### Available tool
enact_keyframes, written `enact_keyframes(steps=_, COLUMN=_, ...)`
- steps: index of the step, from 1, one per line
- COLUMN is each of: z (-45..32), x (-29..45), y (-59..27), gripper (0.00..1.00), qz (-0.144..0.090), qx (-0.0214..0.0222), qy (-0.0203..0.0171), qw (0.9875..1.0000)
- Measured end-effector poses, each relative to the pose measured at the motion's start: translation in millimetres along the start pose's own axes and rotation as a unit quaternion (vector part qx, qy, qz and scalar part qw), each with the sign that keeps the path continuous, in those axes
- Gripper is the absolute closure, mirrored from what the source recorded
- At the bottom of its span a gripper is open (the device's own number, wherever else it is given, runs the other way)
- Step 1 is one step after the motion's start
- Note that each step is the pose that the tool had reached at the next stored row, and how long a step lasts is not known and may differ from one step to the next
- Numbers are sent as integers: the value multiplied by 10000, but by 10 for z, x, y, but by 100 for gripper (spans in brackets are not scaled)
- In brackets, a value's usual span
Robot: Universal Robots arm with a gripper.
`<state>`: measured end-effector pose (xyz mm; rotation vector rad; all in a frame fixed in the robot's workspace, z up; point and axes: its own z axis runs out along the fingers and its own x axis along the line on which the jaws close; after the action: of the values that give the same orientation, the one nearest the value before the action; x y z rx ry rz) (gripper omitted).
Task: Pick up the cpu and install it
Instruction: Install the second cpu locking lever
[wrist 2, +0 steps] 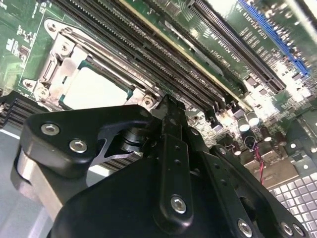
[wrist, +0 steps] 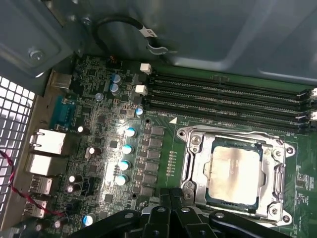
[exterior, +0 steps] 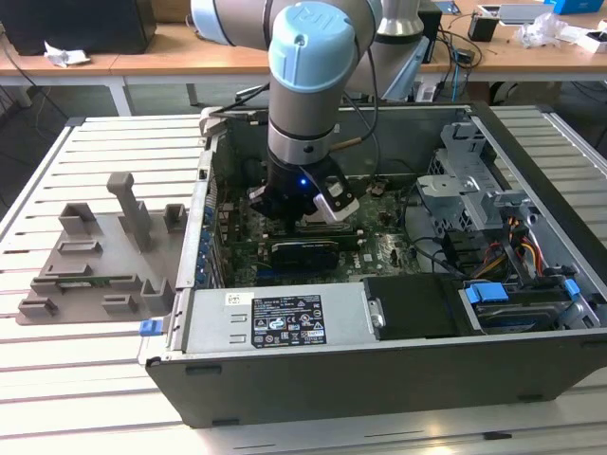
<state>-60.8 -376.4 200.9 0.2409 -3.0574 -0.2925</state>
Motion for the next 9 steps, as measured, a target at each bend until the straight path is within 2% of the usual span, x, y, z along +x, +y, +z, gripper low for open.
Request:
enact_keyframes(steps=5, z=17, x=-42, y=-11, gripper=89, qz=-19, qx=-21, qy=6, qw=10000)
enact_keyframes(steps=6, z=18, x=-46, y=-11, gripper=89, qz=-22, qx=-38, qy=2, qw=10000)
enact_keyframes(steps=7, z=-19, x=-46, y=-2, gripper=89, qz=-23, qx=-50, qy=-2, qw=10000)
enact_keyframes(steps=9, z=-98, x=-45, y=12, gripper=89, qz=-24, qx=-47, qy=1, qw=10000)
